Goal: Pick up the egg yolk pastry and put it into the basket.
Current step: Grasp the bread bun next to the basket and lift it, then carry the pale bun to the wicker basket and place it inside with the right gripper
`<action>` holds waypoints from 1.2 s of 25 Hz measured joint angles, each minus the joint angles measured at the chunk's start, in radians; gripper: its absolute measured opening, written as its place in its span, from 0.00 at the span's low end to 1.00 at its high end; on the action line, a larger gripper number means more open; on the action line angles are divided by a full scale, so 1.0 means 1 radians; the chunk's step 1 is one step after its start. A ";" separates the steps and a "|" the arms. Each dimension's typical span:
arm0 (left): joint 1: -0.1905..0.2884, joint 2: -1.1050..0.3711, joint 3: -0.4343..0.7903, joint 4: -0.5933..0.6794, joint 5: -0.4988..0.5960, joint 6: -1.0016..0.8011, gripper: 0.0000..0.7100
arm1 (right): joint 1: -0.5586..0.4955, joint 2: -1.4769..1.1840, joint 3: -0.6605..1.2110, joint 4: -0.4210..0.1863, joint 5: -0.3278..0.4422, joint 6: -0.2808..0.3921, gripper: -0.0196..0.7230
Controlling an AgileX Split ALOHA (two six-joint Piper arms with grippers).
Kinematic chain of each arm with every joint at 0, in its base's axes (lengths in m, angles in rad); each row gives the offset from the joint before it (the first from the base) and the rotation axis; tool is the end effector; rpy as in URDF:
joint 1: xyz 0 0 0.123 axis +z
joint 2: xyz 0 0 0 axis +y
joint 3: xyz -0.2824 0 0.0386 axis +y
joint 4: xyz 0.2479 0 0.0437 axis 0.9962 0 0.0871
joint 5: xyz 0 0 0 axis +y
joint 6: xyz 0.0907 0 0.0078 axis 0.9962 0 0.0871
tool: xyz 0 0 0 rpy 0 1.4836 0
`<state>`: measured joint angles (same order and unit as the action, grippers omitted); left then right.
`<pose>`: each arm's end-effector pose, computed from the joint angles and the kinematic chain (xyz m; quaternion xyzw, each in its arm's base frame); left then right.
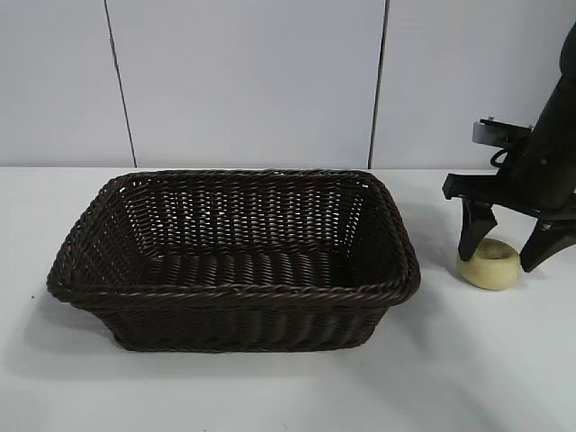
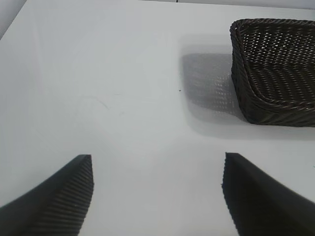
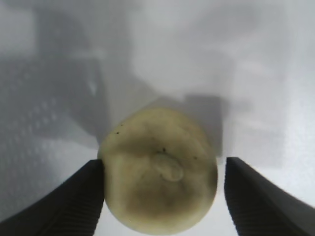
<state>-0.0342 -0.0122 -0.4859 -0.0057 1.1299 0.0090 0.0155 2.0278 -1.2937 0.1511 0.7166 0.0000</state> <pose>-0.0082 -0.0002 0.2677 0.0190 0.8710 -0.0090 0.4908 0.3914 0.0151 0.1372 0.0438 0.9922 0.0560 0.1027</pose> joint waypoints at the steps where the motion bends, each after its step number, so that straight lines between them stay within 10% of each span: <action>1: 0.000 0.000 0.000 0.000 0.000 0.000 0.75 | 0.000 0.000 0.000 -0.009 -0.001 0.010 0.61; 9: 0.000 0.000 0.000 0.000 0.000 0.000 0.75 | 0.000 0.000 -0.003 -0.055 0.006 0.029 0.10; 30: 0.000 0.000 0.000 0.000 0.000 0.000 0.75 | 0.094 -0.254 -0.133 -0.061 0.246 0.011 0.06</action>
<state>-0.0342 -0.0122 -0.4859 -0.0057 1.1299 0.0090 0.1093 1.7737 -1.4271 0.0899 0.9626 0.0109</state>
